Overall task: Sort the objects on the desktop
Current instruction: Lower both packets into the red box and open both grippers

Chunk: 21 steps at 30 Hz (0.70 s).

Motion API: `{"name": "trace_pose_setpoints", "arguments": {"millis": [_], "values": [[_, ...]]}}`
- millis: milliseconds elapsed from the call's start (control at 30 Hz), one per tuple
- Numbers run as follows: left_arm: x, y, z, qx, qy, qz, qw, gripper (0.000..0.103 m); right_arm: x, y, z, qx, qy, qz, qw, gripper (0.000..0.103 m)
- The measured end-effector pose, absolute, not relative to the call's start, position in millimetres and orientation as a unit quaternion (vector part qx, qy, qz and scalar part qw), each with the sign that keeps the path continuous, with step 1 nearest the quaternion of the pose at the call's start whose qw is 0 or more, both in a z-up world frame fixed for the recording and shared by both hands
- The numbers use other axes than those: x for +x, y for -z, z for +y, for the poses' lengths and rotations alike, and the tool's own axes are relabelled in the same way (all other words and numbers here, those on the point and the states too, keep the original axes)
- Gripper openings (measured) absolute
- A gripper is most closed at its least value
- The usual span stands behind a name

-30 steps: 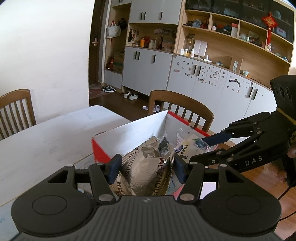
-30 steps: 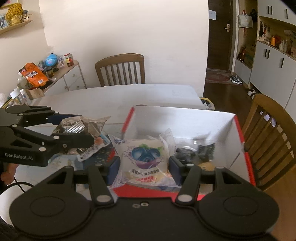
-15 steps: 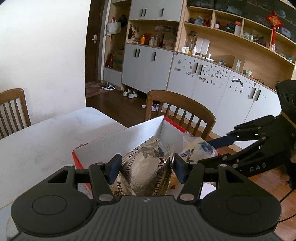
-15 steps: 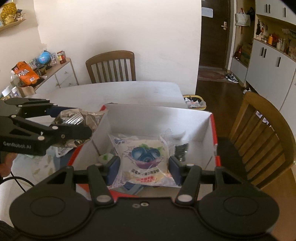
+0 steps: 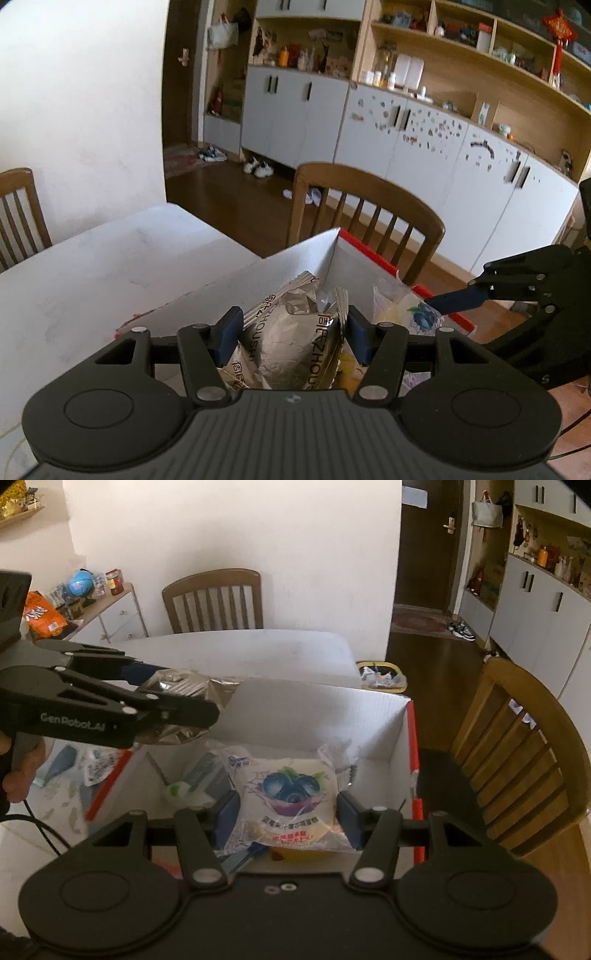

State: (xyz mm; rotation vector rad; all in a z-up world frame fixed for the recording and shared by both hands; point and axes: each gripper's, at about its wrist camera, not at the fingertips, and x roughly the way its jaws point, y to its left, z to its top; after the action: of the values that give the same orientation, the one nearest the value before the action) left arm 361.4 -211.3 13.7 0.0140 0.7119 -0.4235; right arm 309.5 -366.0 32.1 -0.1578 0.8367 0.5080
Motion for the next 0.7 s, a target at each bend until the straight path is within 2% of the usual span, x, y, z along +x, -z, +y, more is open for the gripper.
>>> {"name": "trace_pose_setpoints", "arguments": {"millis": [700], "values": [[414.2, 28.0, -228.1, 0.053, 0.188, 0.404, 0.894, 0.058, 339.0, 1.1, -353.9, -0.116, -0.259, 0.421, 0.861, 0.057]]}}
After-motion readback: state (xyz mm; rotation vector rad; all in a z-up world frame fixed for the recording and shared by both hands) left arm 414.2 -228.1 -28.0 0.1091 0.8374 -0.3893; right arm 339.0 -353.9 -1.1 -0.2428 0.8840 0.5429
